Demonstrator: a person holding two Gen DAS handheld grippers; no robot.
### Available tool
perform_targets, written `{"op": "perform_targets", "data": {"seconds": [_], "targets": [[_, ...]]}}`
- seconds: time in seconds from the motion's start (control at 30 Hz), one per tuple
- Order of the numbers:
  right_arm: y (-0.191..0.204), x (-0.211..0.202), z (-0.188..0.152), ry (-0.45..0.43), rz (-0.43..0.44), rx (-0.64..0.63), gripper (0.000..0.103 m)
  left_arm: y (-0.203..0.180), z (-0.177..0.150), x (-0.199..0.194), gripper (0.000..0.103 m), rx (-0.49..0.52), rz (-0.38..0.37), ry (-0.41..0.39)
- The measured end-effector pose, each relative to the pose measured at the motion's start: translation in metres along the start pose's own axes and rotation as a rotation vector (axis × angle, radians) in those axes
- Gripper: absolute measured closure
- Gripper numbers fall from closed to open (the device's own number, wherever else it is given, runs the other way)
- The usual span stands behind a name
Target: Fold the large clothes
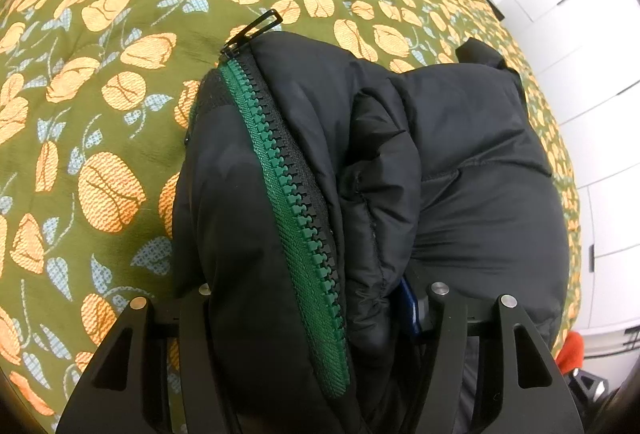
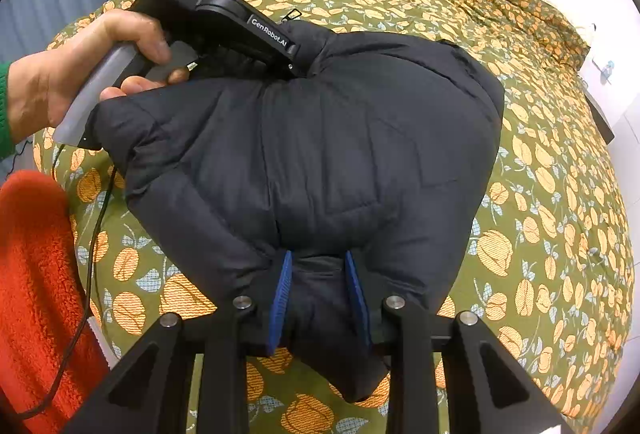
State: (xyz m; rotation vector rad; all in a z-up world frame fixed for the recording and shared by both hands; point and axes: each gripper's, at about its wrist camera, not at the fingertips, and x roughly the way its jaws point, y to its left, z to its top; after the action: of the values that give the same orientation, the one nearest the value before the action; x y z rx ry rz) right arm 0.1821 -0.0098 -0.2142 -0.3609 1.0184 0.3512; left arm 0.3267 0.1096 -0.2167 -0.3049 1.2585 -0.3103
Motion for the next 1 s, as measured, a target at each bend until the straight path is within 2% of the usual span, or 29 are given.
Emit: {"op": "perform_targets", "data": {"seconds": [0.4, 0.57, 0.67, 0.73, 0.8, 0.87, 0.93, 1.0], "targets": [[-0.011, 0.029, -0.006, -0.001, 0.04, 0.034, 0.074, -0.001, 0.003, 0.002, 0.039, -0.01, 0.0, 0.005], [-0.045, -0.012, 0.004, -0.024, 0.233, 0.159, 0.074, 0.002, 0.009, -0.003, 0.039, -0.026, -0.028, 0.05], [-0.061, -0.04, 0.027, -0.112, 0.229, 0.155, 0.074, -0.002, 0.01, -0.005, 0.039, -0.009, -0.019, 0.051], [-0.065, -0.045, 0.05, -0.138, 0.232, 0.13, 0.074, -0.003, 0.011, -0.005, 0.038, -0.006, -0.017, 0.053], [-0.062, -0.037, 0.069, -0.14, 0.26, 0.102, 0.074, -0.002, 0.013, -0.004, 0.038, -0.005, -0.021, 0.058], [-0.056, -0.004, 0.085, -0.07, 0.267, 0.086, 0.074, -0.002, 0.014, -0.003, 0.038, 0.0, -0.019, 0.061], [-0.05, 0.04, 0.085, 0.035, 0.289, 0.09, 0.075, -0.002, 0.015, -0.002, 0.038, 0.015, 0.004, 0.061], [-0.051, 0.058, 0.083, 0.047, 0.295, 0.102, 0.078, -0.001, 0.016, 0.002, 0.038, 0.021, 0.022, 0.058]]}}
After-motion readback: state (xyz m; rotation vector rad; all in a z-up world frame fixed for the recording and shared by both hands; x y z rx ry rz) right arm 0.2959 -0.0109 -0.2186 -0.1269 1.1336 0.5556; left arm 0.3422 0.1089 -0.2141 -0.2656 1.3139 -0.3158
